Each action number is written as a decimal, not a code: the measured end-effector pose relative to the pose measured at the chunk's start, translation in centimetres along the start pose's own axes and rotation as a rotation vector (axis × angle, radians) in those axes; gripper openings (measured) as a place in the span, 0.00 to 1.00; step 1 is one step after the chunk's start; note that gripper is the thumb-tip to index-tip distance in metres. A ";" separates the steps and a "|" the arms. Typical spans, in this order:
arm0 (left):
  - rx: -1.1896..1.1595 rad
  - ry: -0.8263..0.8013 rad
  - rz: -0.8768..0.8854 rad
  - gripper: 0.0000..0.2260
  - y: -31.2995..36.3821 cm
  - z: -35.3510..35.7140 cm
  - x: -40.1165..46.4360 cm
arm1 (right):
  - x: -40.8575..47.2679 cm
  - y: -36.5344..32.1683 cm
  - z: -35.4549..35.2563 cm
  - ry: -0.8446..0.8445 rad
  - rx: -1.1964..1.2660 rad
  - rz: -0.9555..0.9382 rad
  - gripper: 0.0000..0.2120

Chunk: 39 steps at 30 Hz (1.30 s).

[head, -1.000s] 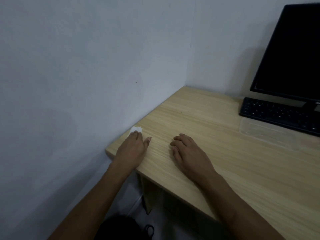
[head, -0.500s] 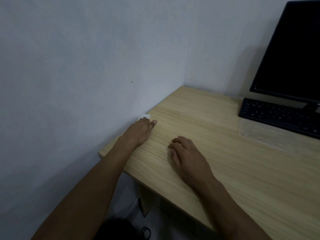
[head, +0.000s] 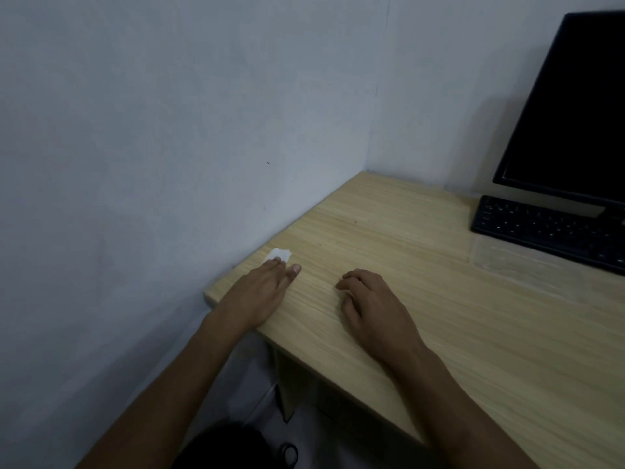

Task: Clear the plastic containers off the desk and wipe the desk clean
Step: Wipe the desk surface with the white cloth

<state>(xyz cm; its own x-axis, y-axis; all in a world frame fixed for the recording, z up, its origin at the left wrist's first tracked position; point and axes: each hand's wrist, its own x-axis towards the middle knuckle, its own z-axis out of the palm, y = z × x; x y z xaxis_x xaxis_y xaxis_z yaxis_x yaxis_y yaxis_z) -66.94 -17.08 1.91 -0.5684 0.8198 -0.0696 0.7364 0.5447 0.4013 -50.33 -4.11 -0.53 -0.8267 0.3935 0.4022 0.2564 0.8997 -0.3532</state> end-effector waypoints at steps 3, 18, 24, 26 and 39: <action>-0.047 0.021 -0.042 0.24 -0.5 -0.6 1.7 | 0.0 -0.1 -0.1 -0.027 0.007 -0.018 0.14; -0.076 0.027 -0.030 0.23 1.4 0.3 -0.4 | 0.0 -0.1 0.1 -0.034 0.024 -0.002 0.15; -0.094 -0.037 0.073 0.23 2.8 2.1 -2.3 | 0.1 0.1 0.4 0.012 0.003 0.036 0.16; -0.061 -0.055 0.106 0.23 3.0 2.3 -2.1 | 0.2 0.1 0.5 0.019 -0.011 0.042 0.16; -0.074 -0.090 0.146 0.21 5.1 1.3 4.0 | 0.2 0.7 0.1 0.079 0.002 0.121 0.16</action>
<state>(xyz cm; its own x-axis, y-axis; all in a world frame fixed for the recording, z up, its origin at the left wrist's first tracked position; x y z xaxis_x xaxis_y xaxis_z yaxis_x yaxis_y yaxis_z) -64.98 -10.77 2.48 -0.4195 0.9037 -0.0858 0.7777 0.4066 0.4794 -50.37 -3.48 -0.81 -0.7478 0.5129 0.4215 0.3508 0.8443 -0.4051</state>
